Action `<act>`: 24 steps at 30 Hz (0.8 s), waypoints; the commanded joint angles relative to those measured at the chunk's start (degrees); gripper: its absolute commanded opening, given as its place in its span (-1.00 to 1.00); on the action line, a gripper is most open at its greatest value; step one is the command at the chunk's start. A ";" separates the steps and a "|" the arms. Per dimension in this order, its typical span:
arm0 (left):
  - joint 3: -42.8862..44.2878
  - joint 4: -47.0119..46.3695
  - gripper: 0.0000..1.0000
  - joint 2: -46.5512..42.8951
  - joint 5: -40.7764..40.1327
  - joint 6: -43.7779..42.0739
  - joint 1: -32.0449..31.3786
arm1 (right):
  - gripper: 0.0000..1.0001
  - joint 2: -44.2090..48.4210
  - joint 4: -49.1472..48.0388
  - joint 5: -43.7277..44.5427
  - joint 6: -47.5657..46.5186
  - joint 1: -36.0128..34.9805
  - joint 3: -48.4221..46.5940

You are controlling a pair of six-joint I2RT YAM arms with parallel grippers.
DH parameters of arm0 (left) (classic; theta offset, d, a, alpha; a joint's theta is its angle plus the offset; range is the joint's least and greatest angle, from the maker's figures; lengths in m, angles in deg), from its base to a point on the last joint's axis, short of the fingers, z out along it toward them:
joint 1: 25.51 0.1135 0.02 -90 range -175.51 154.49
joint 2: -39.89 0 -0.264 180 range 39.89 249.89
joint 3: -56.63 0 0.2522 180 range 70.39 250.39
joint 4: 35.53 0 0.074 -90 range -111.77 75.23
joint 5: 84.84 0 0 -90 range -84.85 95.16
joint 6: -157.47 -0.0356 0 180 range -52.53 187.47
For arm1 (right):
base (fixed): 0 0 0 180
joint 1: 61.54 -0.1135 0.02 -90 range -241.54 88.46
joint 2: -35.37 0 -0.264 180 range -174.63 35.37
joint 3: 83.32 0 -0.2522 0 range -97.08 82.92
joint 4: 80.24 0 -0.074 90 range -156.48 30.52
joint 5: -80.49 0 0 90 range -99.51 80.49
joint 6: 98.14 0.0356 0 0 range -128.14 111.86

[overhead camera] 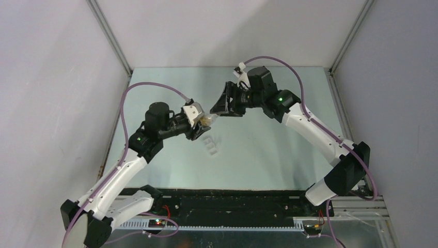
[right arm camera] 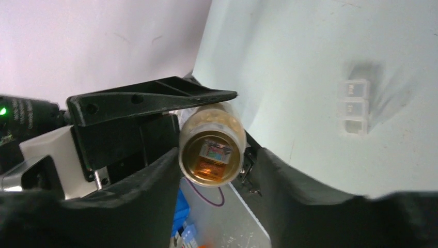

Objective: Sort the pills into containers

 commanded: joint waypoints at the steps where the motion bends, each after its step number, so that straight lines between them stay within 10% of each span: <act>1: 0.34 -3.73 -1.00 -0.64 2.92 -1.07 -0.36 | 0.07 -0.48 -3.03 -7.08 -2.77 0.89 -1.85; 6: 2.33 -1.05 -1.00 0.69 7.59 -0.38 -0.27 | -0.15 1.28 -4.36 -15.99 -15.02 2.96 0.69; 15: 10.79 11.43 -1.00 4.21 23.93 -1.44 -0.18 | 0.25 5.32 -9.18 -30.35 -34.42 9.08 4.17; 18: 10.74 10.23 -1.00 4.63 22.21 -1.79 -0.21 | 0.92 6.17 -9.09 -24.13 -32.81 9.22 3.93; 24: 10.07 7.36 -1.00 5.73 13.78 -2.23 -0.26 | 0.98 5.23 -9.90 -10.73 -13.06 7.05 2.50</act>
